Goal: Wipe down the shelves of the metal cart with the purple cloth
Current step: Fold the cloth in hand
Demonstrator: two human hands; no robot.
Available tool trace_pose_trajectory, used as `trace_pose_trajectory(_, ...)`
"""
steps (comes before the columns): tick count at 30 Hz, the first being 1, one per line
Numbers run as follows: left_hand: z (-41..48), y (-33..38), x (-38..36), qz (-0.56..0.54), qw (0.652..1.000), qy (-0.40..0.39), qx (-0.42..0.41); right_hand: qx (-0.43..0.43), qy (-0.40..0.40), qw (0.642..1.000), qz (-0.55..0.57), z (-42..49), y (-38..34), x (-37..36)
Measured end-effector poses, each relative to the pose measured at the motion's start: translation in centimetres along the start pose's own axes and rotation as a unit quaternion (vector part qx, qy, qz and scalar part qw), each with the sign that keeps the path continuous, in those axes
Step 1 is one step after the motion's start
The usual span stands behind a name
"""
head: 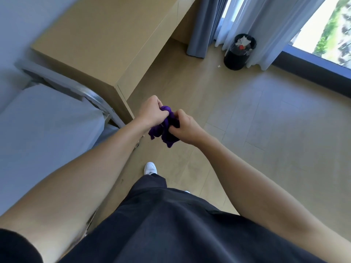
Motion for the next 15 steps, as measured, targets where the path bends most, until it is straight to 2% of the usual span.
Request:
trace_pose_trajectory(3, 2.2, 0.0, 1.9, -0.132, 0.99, -0.05, 0.006, 0.02, -0.008, 0.998, 0.063, 1.9, -1.3, 0.5)
trace_pose_trajectory(7, 4.6, 0.2, 4.6, -0.212, 0.958, -0.19, -0.026, 0.014, 0.088, 0.993, 0.083, 5.1, -3.3, 2.6)
trace_pose_trajectory(8, 5.3, 0.0, 5.4, -0.175, 0.964, -0.199, -0.038, 0.005, 0.093, 0.994, 0.063, 5.8, -3.7, 3.2)
trace_pose_trajectory(10, 6.8, -0.2, 7.8, 0.026, 0.985, -0.149, -0.082, 0.003, 0.083, 0.996, 0.029, 7.0, -4.4, 4.2)
trace_pose_trajectory(11, 7.5, -0.4, 8.8, 0.11, 0.981, -0.122, -0.107, 0.015, 0.075, 0.997, 0.027, 7.6, -5.0, 4.6)
trace_pose_trajectory(12, 8.0, -0.6, 9.3, 0.146, 0.973, -0.13, -0.126, 0.031, 0.069, 0.997, 0.029, 8.1, -5.6, 5.0)
trace_pose_trajectory(15, 9.3, -2.1, 9.5, 0.067, 0.955, -0.265, -0.112, 0.068, 0.079, 0.992, 0.071, 9.4, -7.3, 6.6)
Point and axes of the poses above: each hand's wrist, its own z-axis towards the middle knuckle, its own x-axis out of the back of the hand, y = z × x, the point moved 5 cm from there along z, towards the middle knuckle, and after that the axes turned 13 degrees about -y, right-handed, at the moved point
